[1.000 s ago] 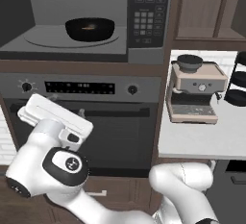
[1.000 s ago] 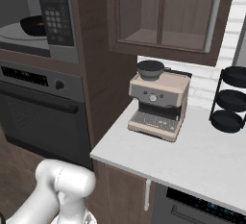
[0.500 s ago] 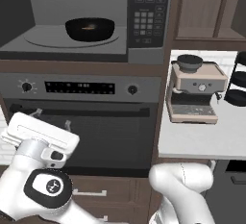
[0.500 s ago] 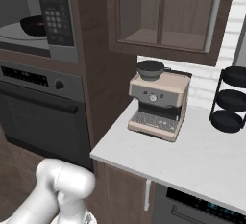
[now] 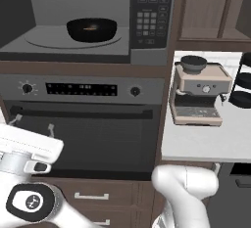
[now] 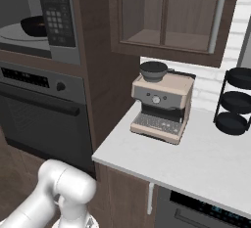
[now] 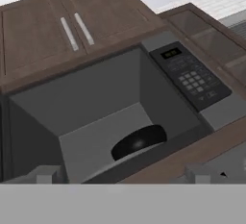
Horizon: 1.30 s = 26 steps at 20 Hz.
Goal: Open the microwave, place the bowl with waffle inside the microwave, then close the microwave door and turn it on.
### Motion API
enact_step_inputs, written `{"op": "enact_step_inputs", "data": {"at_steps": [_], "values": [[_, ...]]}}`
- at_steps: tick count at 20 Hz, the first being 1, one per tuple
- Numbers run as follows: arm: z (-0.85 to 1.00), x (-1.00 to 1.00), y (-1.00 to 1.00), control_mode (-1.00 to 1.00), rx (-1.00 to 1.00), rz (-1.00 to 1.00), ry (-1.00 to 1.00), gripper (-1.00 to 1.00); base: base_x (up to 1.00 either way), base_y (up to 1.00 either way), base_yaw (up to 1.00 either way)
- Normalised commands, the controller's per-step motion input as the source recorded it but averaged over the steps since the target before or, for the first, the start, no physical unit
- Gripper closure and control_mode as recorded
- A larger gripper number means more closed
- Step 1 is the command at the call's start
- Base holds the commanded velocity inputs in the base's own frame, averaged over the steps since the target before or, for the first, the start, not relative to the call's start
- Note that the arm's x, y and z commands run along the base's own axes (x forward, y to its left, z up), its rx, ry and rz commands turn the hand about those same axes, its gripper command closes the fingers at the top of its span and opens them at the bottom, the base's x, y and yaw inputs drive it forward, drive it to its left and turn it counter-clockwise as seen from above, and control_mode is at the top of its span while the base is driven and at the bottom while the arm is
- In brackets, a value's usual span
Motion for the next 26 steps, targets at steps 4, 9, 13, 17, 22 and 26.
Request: {"op": "enact_step_inputs", "data": {"at_steps": [4, 9, 13, 17, 22, 26], "values": [[0.0, 0.02, 0.45, -1.0, -0.02, 0.0, -0.16, -1.0, 0.0, 0.0, 0.0], [0.0, 0.1, 0.41, -1.0, 0.0, 0.0, -0.06, -1.0, 0.0, 0.0, 0.0], [0.0, 0.03, 0.42, -1.0, 0.0, 0.0, -0.01, -1.0, 0.0, 0.0, 0.0], [0.0, 0.04, 0.48, -1.0, 0.0, 0.0, 0.0, -1.0, 0.0, 0.0, 0.0], [0.0, 0.05, 0.36, -1.0, 0.0, 0.0, 0.0, -1.0, 0.0, 0.0, 0.0], [0.01, 0.09, 0.31, -1.0, 0.0, 0.0, 0.0, -1.0, 0.0, 0.0, 0.0]]}}
